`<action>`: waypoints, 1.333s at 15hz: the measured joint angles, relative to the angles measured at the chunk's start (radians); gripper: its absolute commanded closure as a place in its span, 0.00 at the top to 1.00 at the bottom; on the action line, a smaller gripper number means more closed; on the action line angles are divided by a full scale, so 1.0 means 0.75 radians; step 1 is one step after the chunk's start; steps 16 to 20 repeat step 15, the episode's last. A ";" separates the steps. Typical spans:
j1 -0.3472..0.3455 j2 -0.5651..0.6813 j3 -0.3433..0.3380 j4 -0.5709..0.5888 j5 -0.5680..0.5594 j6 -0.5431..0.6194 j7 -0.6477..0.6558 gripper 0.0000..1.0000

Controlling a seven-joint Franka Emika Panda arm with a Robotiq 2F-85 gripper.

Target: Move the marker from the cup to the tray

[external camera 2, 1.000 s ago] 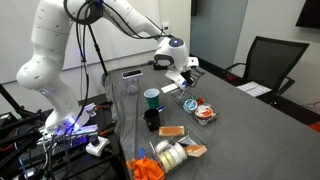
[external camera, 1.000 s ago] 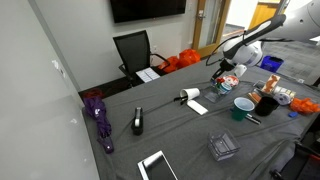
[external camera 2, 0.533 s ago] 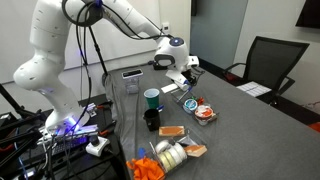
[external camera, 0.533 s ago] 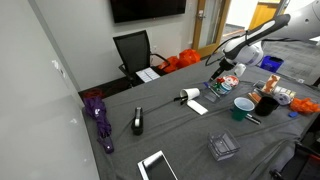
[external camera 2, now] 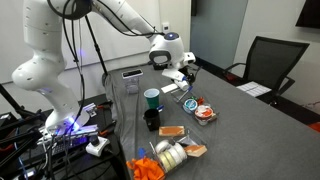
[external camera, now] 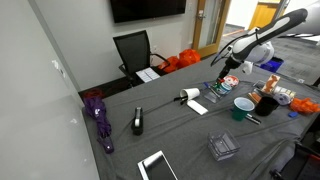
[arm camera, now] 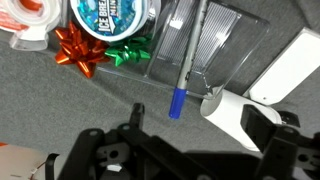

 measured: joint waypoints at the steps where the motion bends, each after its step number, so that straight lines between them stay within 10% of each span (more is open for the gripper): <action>1: 0.007 -0.031 -0.017 -0.035 -0.051 -0.001 0.034 1.00; 7: 0.046 -0.231 -0.105 -0.217 -0.306 -0.099 0.182 1.00; 20: 0.067 -0.446 -0.158 -0.316 -0.338 -0.417 0.169 1.00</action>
